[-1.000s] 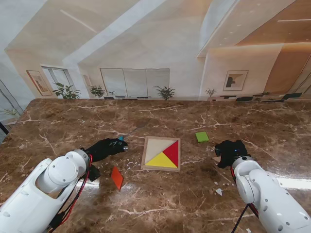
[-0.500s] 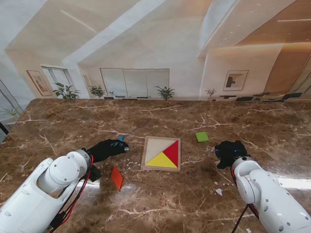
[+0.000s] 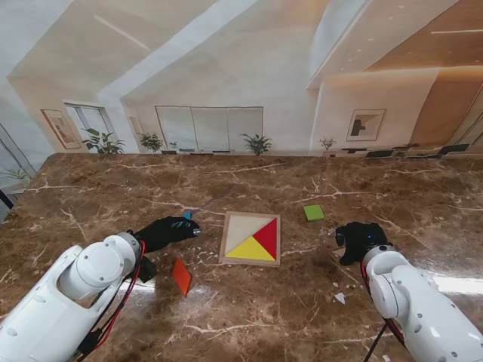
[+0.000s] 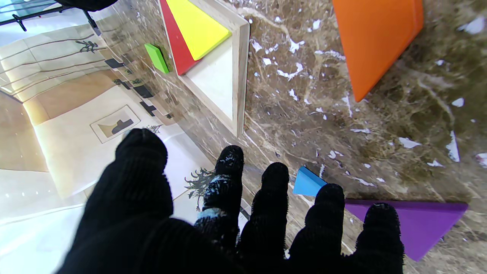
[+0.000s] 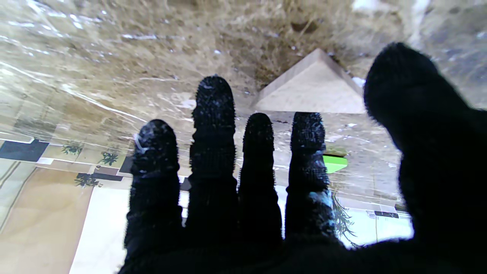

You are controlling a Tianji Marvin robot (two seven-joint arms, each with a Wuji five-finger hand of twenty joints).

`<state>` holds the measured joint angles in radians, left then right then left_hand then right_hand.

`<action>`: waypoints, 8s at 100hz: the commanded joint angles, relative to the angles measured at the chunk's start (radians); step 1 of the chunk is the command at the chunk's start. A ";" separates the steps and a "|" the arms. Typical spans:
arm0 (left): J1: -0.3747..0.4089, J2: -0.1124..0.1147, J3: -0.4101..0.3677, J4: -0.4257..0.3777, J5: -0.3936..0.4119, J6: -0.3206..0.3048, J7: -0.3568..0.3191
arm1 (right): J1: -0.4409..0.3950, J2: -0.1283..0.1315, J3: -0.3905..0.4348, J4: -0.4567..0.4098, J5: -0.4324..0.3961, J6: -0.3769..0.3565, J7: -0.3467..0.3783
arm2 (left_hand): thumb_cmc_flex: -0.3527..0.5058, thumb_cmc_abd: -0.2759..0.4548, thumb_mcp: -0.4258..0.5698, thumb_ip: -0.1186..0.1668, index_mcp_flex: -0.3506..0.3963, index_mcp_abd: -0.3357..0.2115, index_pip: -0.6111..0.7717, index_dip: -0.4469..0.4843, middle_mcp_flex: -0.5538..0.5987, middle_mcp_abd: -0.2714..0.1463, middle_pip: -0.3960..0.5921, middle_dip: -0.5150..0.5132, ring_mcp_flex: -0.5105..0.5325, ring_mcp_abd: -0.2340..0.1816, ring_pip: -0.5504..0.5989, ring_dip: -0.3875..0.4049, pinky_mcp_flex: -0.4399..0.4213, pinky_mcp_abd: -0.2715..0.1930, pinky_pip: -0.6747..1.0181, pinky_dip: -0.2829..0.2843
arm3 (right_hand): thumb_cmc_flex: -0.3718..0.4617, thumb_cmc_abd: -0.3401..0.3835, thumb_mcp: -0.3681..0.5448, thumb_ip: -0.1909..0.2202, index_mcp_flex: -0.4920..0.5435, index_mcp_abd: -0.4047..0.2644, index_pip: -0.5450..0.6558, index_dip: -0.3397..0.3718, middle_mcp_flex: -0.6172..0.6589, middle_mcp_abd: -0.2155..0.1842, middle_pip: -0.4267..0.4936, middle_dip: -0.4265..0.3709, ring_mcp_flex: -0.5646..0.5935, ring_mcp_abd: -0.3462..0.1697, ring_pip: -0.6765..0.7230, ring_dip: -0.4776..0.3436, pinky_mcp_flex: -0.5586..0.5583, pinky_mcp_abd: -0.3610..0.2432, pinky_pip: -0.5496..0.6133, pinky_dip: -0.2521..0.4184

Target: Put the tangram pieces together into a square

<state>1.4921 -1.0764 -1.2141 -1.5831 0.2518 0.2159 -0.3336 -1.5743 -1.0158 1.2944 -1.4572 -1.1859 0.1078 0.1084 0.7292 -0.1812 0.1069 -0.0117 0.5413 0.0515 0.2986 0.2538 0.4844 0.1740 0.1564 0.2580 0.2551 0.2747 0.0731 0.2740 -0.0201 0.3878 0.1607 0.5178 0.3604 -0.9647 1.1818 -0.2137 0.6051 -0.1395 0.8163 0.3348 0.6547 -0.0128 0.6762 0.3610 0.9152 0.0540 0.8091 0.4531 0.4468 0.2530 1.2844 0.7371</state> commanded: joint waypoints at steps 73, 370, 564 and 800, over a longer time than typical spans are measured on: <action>-0.002 0.001 0.013 0.004 0.003 0.010 -0.004 | -0.041 -0.007 -0.053 0.066 0.050 0.015 -0.033 | 0.012 0.045 -0.031 0.019 0.009 -0.007 -0.005 -0.021 0.007 0.000 0.005 -0.002 0.013 -0.009 -0.015 -0.006 0.000 -0.007 -0.025 0.026 | 0.165 -0.130 0.025 -0.145 0.321 0.014 0.191 -0.177 0.165 0.031 0.050 0.010 0.385 -0.133 -0.212 -0.061 0.426 -0.173 -0.010 -0.220; -0.006 0.002 0.016 0.008 -0.012 0.029 -0.019 | 0.048 -0.017 -0.033 0.199 0.204 -0.138 -0.095 | 0.014 0.042 -0.026 0.017 0.020 0.004 -0.007 -0.023 0.017 0.008 0.008 -0.002 0.029 -0.002 -0.011 -0.004 0.006 -0.002 -0.024 0.025 | -0.050 0.014 0.015 0.014 -0.021 -0.070 0.038 0.006 0.173 0.029 -0.025 -0.015 0.348 -0.052 0.067 0.067 0.354 0.003 0.062 -0.040; -0.006 0.003 0.015 0.019 -0.024 0.024 -0.026 | 0.017 0.010 0.080 0.185 0.051 -0.296 -0.118 | 0.008 0.045 -0.029 0.018 0.036 0.013 -0.012 -0.025 0.029 0.014 0.009 -0.002 0.043 0.005 -0.006 -0.002 0.014 0.002 -0.020 0.027 | -0.015 -0.083 0.037 -0.002 0.030 -0.104 -0.011 -0.017 -0.112 -0.033 0.179 0.129 0.006 -0.093 0.352 0.119 0.009 -0.088 0.056 0.033; -0.010 0.003 0.017 0.029 -0.028 0.023 -0.028 | 0.087 0.008 -0.005 0.333 0.118 -0.364 -0.220 | 0.008 0.046 -0.030 0.019 0.035 0.014 -0.012 -0.025 0.029 0.017 0.009 -0.002 0.044 0.006 -0.006 -0.002 0.015 0.003 -0.020 0.028 | 0.255 -0.177 0.009 -0.164 0.456 -0.006 0.415 -0.163 0.761 0.001 -0.133 0.076 0.408 -0.124 0.337 0.176 0.526 -0.028 0.097 -0.070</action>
<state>1.4777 -1.0743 -1.1992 -1.5606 0.2248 0.2377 -0.3586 -1.4502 -1.0044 1.3022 -1.1822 -1.0610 -0.2482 -0.1428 0.7292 -0.1684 0.1066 -0.0117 0.5556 0.0659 0.2985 0.2538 0.4880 0.1784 0.1564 0.2580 0.2787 0.2798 0.0731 0.2740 -0.0103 0.3797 0.1604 0.5178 0.5804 -1.1248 1.1481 -0.3826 0.9792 -0.1600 1.1976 0.1925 1.1651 0.0345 0.4591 0.3947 1.2830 -0.0299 1.1029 0.6040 0.9225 0.2314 1.3574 0.6801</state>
